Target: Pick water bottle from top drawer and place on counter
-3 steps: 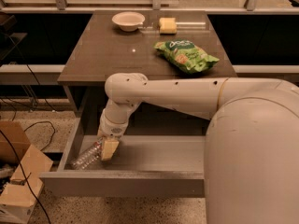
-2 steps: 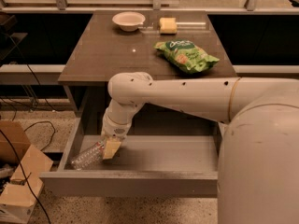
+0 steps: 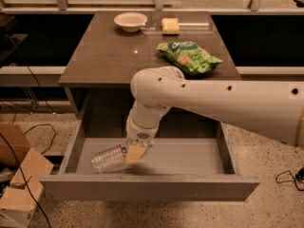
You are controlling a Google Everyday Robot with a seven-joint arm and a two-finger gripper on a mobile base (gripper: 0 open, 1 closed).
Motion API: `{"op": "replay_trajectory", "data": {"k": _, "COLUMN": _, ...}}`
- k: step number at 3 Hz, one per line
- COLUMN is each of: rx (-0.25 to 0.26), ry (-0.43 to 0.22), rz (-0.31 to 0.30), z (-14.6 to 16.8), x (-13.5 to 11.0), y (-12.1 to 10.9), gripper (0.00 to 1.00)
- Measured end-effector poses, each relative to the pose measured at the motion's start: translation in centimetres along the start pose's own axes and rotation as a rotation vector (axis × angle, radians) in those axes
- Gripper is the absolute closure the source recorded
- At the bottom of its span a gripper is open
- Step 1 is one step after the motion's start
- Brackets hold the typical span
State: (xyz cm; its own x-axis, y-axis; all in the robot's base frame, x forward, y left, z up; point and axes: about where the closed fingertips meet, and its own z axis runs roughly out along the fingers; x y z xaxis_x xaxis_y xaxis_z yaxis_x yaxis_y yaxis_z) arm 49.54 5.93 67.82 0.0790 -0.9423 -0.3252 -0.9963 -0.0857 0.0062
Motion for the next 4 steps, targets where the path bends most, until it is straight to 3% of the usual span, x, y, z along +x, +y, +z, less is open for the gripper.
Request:
{"op": "replay_trajectory", "data": {"k": 1, "rx": 0.091, "ry": -0.036, "rz": 0.086, "z": -5.6, "x": 2.3, "y": 1.4, "gripper": 1.00}}
{"op": "replay_trajectory", "data": {"k": 2, "rx": 0.205, "ry": -0.071, "rz": 0.099, "z": -11.7, "x": 3.7, "y": 0.4, "gripper": 1.00}}
{"op": "replay_trajectory", "data": {"k": 3, "rx": 0.319, "ry": -0.096, "rz": 0.075, "z": -16.9, "x": 3.7, "y": -3.3, "gripper": 1.00}}
{"op": "replay_trajectory", "data": {"k": 4, "rx": 0.414, "ry": -0.137, "rz": 0.027, "z": -20.4, "x": 2.4, "y": -8.8, "gripper": 1.00}}
